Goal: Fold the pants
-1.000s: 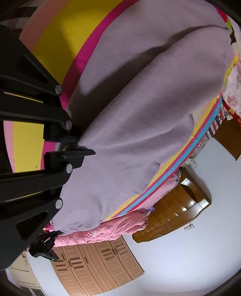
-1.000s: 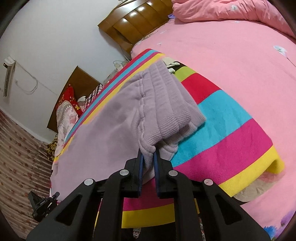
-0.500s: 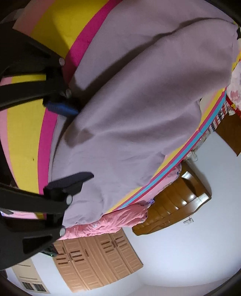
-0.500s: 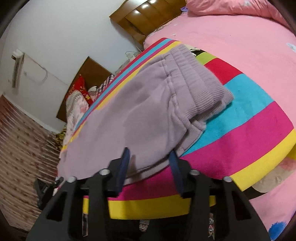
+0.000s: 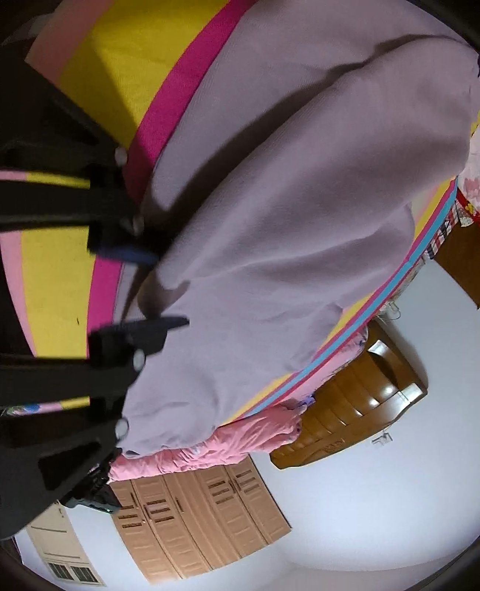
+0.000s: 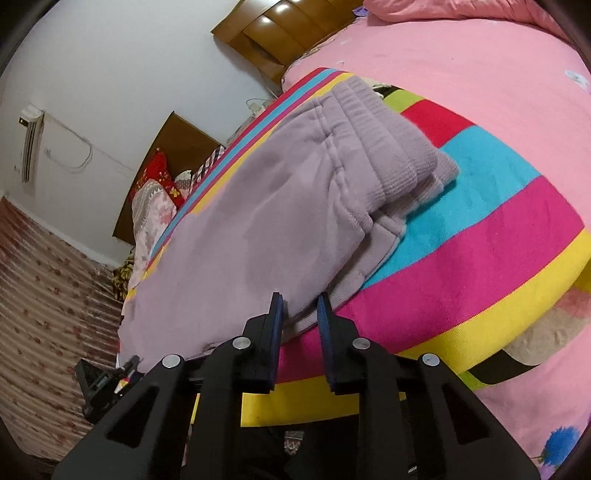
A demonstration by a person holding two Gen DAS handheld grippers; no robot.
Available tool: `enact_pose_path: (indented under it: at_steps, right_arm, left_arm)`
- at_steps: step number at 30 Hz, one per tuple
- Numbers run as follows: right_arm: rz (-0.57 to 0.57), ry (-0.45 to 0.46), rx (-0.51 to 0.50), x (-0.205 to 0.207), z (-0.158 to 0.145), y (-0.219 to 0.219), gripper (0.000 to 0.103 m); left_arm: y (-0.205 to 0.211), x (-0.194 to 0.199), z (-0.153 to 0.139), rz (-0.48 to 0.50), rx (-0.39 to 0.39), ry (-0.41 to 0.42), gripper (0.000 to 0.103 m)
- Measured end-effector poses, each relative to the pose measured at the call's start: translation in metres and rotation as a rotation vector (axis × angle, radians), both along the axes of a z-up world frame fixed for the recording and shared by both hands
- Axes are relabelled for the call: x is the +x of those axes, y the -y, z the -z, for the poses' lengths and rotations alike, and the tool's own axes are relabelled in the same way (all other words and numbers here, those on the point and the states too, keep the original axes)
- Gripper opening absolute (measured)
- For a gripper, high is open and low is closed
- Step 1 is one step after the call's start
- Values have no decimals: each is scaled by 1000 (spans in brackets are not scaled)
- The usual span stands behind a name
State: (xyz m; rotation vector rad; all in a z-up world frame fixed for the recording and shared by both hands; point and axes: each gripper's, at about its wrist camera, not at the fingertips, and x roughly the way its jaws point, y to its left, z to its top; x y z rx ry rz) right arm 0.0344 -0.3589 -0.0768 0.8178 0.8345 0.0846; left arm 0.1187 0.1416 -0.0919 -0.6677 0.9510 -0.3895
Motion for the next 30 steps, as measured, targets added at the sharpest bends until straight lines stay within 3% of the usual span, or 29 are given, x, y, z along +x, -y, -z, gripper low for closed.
enact_pose_path:
  at_steps: [1, 5, 8, 12, 17, 19, 21, 22, 23, 24, 25, 27, 30]
  right_arm:
    - [6, 6, -13, 0, -1, 0, 15]
    - [8, 63, -52, -8, -20, 2, 7]
    - [8, 53, -69, -7, -24, 5, 6]
    - [13, -22, -77, -2, -1, 3, 6]
    - [-8, -14, -96, -1, -5, 0, 9]
    - [-18, -25, -121, -4, -10, -3, 20]
    - [17, -28, -136, -11, -16, 2, 35]
    - [47, 0, -152, -18, -24, 5, 41]
    - [58, 39, -183, -22, -33, 6, 41]
    - [52, 70, -224, -22, -42, 2, 41]
    - [40, 87, -256, -19, -48, -2, 41]
    - [-19, 126, -311, 0, -58, -24, 42]
    - [-138, 134, -344, 39, -58, -67, 52]
  left_arm:
    - [1, 1, 1, 5, 2, -6, 8]
    - [3, -10, -22, 14, 34, 63, 6]
    - [7, -10, -31, 35, 50, 68, 6]
    - [12, -2, -4, 27, 65, -20, 6]
    - [8, 1, 0, 22, 44, -13, 7]
    - [6, -3, 0, 17, 51, -9, 14]
    - [-2, -9, -13, -50, 104, 18, 42]
    - [-6, -15, -25, -113, 170, 61, 67]
    - [-9, -22, -37, -178, 246, 114, 81]
    - [-9, -28, -56, -241, 344, 203, 84]
    - [-4, -26, -67, -231, 377, 245, 84]
    - [20, -7, -84, -117, 408, 289, 85]
    - [76, 33, -91, 82, 414, 282, 91]
